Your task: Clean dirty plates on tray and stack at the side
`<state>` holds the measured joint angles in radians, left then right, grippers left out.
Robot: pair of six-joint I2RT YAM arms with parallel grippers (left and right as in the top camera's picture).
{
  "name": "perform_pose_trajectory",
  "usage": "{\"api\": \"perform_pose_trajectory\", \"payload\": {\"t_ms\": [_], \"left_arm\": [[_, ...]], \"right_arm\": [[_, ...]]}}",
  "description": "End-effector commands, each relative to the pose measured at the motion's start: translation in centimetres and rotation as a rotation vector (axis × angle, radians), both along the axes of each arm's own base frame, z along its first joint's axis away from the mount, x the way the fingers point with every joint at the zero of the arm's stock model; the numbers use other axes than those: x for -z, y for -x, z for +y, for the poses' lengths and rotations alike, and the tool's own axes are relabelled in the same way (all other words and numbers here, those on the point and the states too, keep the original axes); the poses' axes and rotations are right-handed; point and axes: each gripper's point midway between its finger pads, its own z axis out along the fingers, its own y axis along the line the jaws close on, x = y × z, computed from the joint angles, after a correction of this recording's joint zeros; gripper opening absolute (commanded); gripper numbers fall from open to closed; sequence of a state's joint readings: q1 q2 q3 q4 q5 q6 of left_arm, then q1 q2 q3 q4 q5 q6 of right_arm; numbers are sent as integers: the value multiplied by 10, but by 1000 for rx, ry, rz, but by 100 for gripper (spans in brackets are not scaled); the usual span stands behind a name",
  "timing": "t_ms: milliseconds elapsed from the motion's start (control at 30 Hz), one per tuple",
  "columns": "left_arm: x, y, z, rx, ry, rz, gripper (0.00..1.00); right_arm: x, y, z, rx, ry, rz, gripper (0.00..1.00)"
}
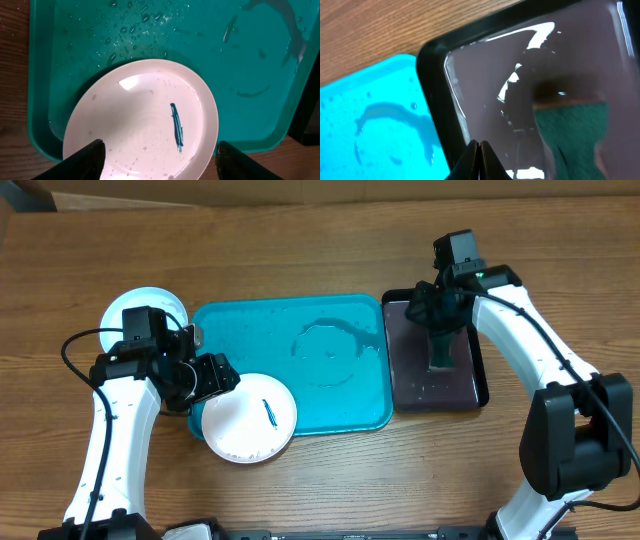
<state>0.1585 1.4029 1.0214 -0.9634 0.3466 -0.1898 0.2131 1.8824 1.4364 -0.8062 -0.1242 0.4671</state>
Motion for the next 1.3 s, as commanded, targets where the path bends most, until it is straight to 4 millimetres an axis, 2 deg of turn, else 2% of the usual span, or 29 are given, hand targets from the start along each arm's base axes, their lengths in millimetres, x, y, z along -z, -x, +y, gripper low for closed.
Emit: {"api": "perform_pose_trajectory", "payload": {"t_ms": [0,300,367,667,1000,1100,1267], "left_arm": [[2,2,0,-15,-1,12,73],[2,2,0,-15,-1,11,76],[2,1,0,-15,-1,11,77],[2,2,0,-15,-1,12,77],[2,2,0,-15,-1,12,77],[2,2,0,-15,-1,12,78],[6,6,9,-35,-50,36,78]], "right_arm": [[12,3,11,12,-46,-8,4],[39,5,21,30,-80,-51,4],[43,7,29,10,-85,-65,4],[44,16,52,-47,-87,-65,4],[45,17,52,-48,-85,-59,4],[39,10,50,-43,-90,-82,4],[-3,-9,31,-46,-68,-114,12]]}}
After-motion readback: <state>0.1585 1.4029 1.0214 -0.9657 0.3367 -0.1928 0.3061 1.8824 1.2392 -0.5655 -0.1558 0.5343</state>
